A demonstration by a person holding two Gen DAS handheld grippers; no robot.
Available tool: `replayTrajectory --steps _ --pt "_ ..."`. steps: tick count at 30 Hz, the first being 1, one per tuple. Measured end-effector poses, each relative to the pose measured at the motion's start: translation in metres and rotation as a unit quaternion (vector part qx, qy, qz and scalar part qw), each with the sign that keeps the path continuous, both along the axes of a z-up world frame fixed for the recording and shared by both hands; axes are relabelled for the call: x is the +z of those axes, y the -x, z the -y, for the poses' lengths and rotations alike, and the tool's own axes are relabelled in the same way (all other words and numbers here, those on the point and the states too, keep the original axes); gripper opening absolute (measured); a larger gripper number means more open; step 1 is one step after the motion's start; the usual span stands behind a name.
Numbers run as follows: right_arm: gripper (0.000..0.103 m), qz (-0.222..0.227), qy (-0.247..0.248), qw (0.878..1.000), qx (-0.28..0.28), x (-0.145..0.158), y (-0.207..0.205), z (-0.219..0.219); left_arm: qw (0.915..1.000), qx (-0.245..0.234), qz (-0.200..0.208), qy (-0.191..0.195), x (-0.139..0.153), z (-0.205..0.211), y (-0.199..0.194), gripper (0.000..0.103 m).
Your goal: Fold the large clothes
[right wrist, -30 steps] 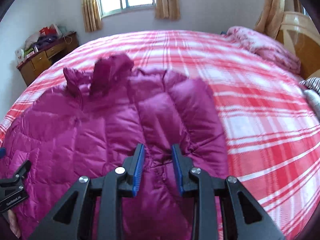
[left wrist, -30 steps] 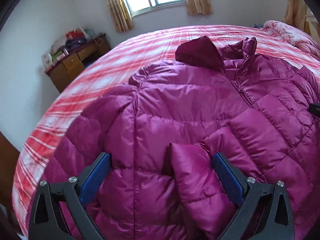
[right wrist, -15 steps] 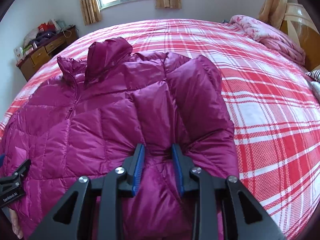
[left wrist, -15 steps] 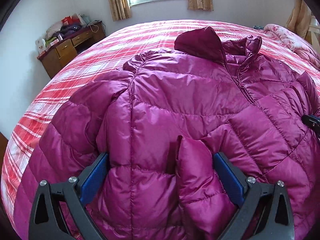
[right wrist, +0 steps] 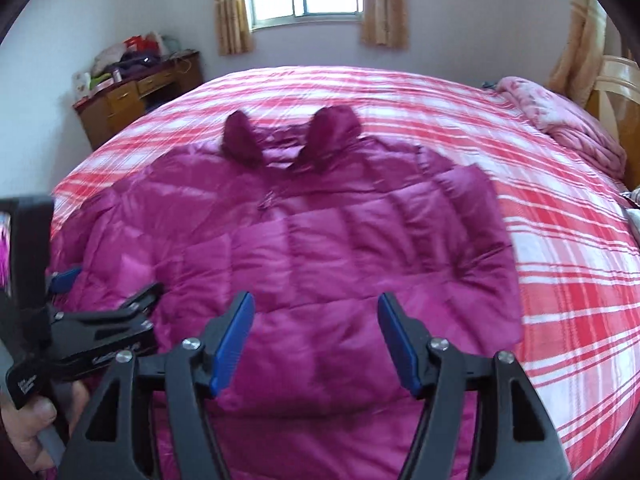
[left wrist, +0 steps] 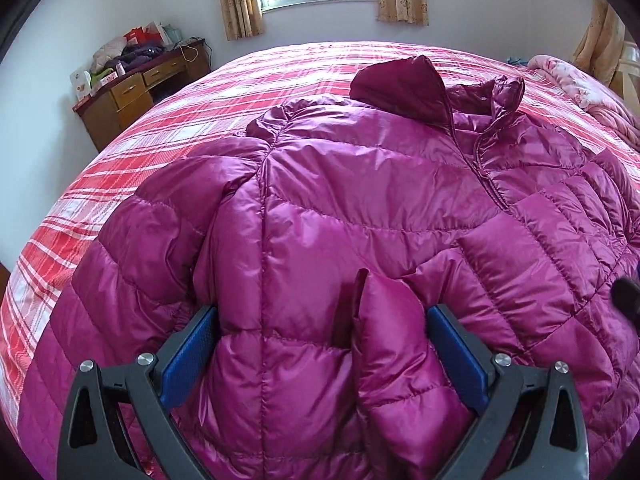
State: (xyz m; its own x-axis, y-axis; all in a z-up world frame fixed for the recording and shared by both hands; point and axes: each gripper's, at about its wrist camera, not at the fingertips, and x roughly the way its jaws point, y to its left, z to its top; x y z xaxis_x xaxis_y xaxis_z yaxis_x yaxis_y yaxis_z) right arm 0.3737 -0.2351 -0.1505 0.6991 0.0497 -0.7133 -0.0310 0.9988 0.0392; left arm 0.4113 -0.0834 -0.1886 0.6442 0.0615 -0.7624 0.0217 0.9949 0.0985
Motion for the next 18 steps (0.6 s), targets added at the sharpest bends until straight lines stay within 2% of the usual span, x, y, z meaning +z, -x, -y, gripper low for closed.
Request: replayTrajectory --steps 8,18 --pt "0.067 -0.021 -0.006 1.000 -0.010 -0.024 -0.004 -0.002 1.0000 0.000 -0.001 0.003 0.000 -0.002 -0.001 0.102" --pt "0.071 -0.033 0.022 0.999 -0.010 -0.032 -0.004 -0.007 1.0000 0.000 -0.002 0.006 0.000 -0.003 -0.002 0.102"
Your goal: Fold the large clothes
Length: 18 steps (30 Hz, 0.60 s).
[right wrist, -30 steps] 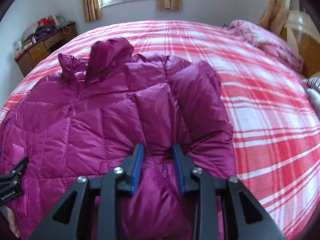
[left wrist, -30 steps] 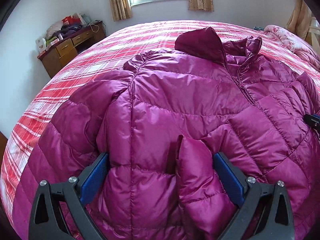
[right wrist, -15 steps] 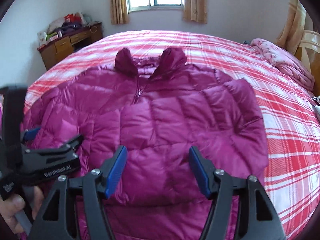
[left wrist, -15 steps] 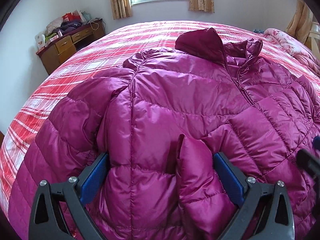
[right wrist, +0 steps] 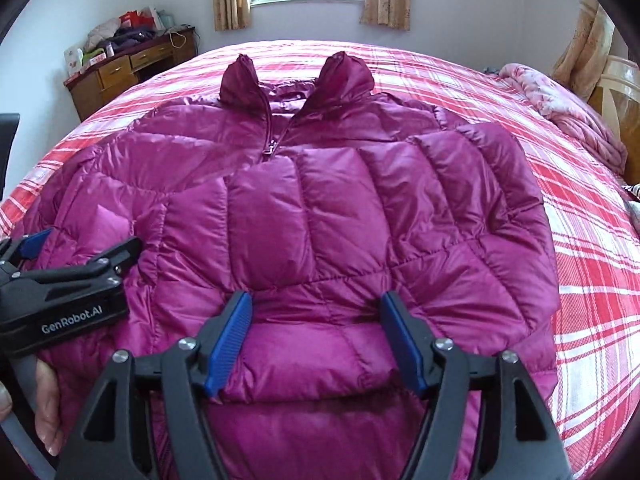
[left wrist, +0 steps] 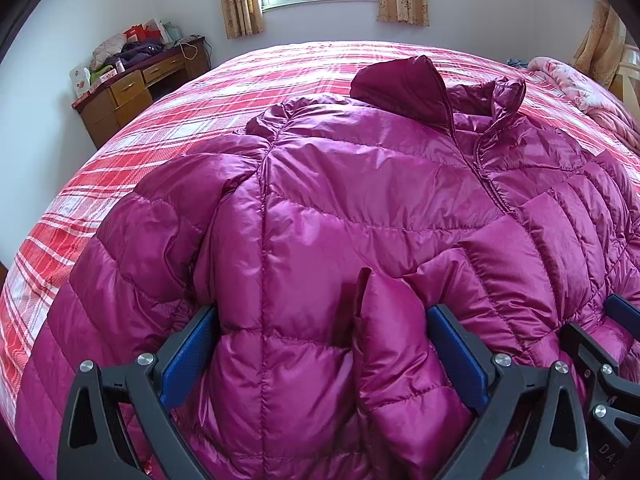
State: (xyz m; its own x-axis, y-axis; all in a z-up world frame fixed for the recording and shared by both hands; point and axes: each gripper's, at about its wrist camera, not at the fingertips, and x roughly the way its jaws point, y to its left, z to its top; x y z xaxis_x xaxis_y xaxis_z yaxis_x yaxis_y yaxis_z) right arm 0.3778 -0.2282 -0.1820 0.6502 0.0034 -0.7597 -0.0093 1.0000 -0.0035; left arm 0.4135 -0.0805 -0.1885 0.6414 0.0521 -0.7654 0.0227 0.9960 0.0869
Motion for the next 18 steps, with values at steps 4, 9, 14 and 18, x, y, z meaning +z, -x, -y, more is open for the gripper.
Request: replayTrajectory --steps 4,9,14,18 --pt "0.071 0.000 0.011 1.000 -0.002 -0.0001 -0.0004 -0.0046 0.9999 -0.001 -0.004 0.014 0.0007 -0.0042 -0.0002 0.102" --pt "0.072 0.001 0.025 1.000 -0.004 -0.0011 0.0004 -0.0077 0.9999 -0.002 -0.007 0.014 0.0004 -0.0047 -0.0023 0.102" --pt "0.073 0.001 0.024 1.000 -0.005 -0.0013 0.0006 -0.0072 0.9998 -0.004 -0.011 0.017 -0.0006 -0.0053 -0.0047 0.102" --pt "0.073 0.001 0.026 1.000 -0.007 -0.0010 0.0019 -0.0077 0.9997 -0.004 -0.012 0.020 -0.0016 -0.0063 -0.0056 0.102"
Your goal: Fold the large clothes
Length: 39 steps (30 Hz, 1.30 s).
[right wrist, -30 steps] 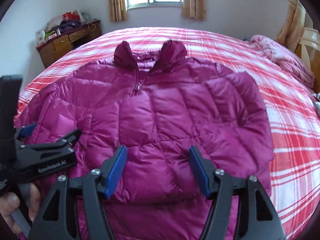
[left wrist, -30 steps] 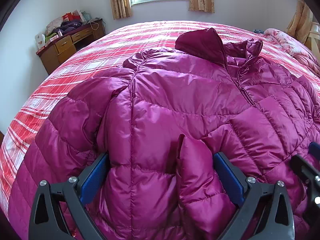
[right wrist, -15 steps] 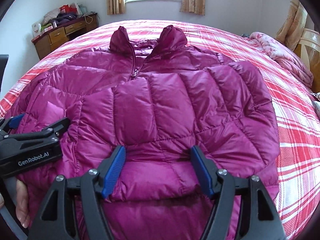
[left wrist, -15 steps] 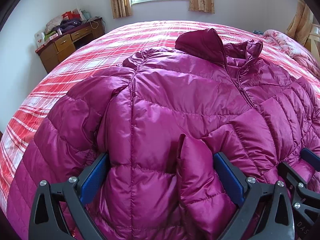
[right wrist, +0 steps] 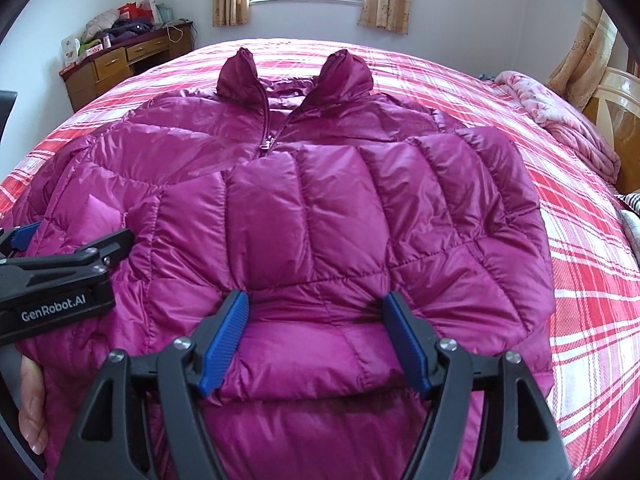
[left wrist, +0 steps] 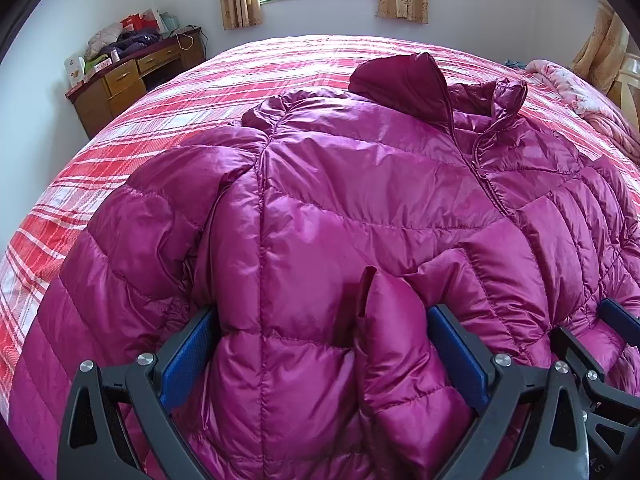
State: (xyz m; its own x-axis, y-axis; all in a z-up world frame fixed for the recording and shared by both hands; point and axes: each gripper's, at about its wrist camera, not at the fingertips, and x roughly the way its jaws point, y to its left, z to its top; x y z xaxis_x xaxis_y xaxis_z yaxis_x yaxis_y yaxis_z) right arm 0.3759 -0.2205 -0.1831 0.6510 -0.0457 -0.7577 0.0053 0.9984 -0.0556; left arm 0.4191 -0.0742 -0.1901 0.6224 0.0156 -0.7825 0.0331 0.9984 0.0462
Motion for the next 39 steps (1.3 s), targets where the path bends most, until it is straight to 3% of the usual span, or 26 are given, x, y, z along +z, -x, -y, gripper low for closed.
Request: replayTrajectory --steps 9,15,21,24,28,30,35,36,38,39 --pt "0.075 0.002 0.003 1.000 -0.004 0.000 0.000 0.001 0.9999 -0.009 -0.002 0.011 0.001 -0.004 0.002 0.102" --pt "0.076 0.004 -0.004 1.000 -0.004 0.000 0.000 0.004 0.9993 -0.036 0.010 0.004 0.018 -0.025 0.022 0.102" --pt "0.076 0.007 -0.003 1.000 -0.004 0.000 0.001 0.005 0.9935 -0.020 0.090 -0.067 0.053 -0.091 0.074 0.102" --pt "0.076 0.007 -0.001 1.000 -0.004 0.000 0.001 0.004 0.9887 0.015 0.110 -0.101 0.058 -0.142 0.099 0.102" --pt "0.077 0.008 -0.002 1.000 -0.004 0.000 0.001 0.004 0.9876 0.073 0.092 -0.104 0.049 -0.212 0.132 0.102" --pt "0.077 0.008 -0.001 1.000 -0.004 0.000 0.001 0.004 0.9902 0.089 0.067 -0.085 0.038 -0.238 0.147 0.102" --pt "0.077 0.010 0.002 1.000 -0.004 0.001 0.003 0.004 0.9937 0.093 0.029 -0.057 0.010 -0.250 0.161 0.102" --pt "0.077 0.010 0.002 1.000 -0.004 0.001 0.004 0.004 0.9938 0.093 0.028 -0.053 0.006 -0.248 0.160 0.099" --pt "0.078 0.012 0.003 1.000 -0.006 0.001 0.005 0.004 0.9952 0.088 0.028 -0.034 0.004 -0.247 0.160 0.074" --pt "0.079 0.013 0.004 1.000 -0.007 0.001 0.005 0.004 0.9952 0.089 0.028 -0.031 0.005 -0.246 0.159 0.054"
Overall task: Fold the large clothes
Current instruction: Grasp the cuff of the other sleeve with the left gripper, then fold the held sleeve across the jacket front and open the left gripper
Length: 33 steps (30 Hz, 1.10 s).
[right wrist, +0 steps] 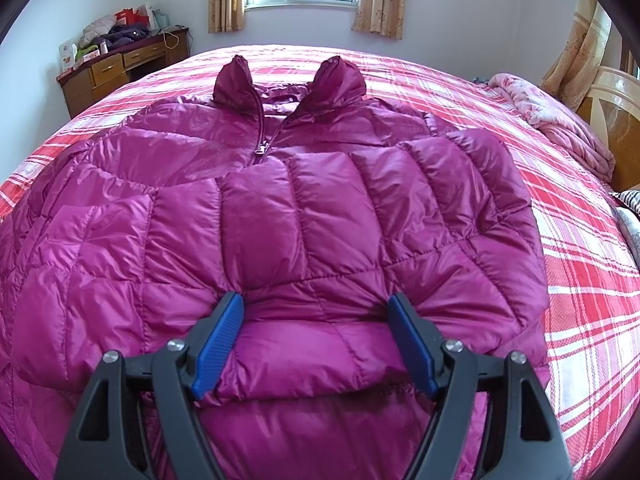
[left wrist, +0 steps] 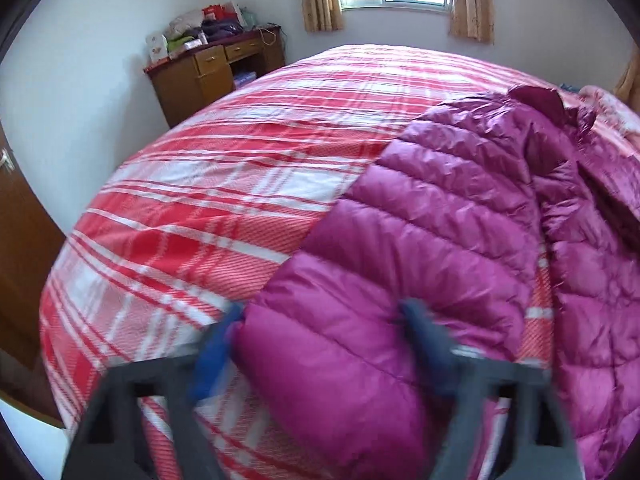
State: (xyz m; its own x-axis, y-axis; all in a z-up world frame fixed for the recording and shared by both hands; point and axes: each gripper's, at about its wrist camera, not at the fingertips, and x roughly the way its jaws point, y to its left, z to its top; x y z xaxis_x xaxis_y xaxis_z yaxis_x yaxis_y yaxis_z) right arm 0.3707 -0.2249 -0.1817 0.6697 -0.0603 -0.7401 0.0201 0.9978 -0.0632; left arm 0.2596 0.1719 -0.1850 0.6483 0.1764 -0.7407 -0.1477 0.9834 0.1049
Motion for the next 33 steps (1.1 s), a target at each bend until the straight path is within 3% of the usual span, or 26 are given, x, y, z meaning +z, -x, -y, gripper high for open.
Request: replayTrajectory --steps 1,2,4,6,11,15,21,25,33 --pt "0.079 0.001 0.000 1.000 -0.001 0.000 0.000 0.000 1.0000 0.003 0.004 -0.002 0.004 0.000 0.000 0.038" --pt "0.079 0.001 0.000 1.000 -0.001 0.000 0.000 0.000 0.9999 0.007 0.008 -0.008 0.009 0.002 -0.001 0.030" --pt "0.080 0.002 0.001 1.000 0.000 0.000 0.002 0.000 0.9998 0.011 0.015 -0.006 0.018 0.001 -0.003 0.021" --pt "0.080 0.002 0.004 1.000 0.000 0.001 0.002 0.000 0.9992 0.017 0.035 -0.012 0.034 -0.003 -0.006 0.018" --pt "0.080 -0.001 -0.021 1.000 0.010 0.010 0.007 0.007 0.9937 0.015 0.095 -0.056 0.089 -0.012 -0.018 0.017" --pt "0.080 0.041 -0.058 0.997 0.012 0.035 0.034 0.014 0.9871 0.000 0.136 -0.085 0.135 -0.006 -0.036 0.017" --pt "0.080 0.040 -0.014 0.999 0.019 0.036 0.053 0.012 0.9791 -0.038 0.177 -0.092 0.181 0.035 -0.051 0.017" --pt "0.080 0.037 -0.008 0.999 -0.005 0.027 0.057 0.020 0.9719 -0.086 0.193 -0.103 0.197 0.078 -0.052 0.017" --pt "0.080 0.037 -0.056 0.997 -0.031 0.013 0.063 0.042 0.9599 -0.178 0.183 -0.115 0.203 0.166 -0.059 0.017"
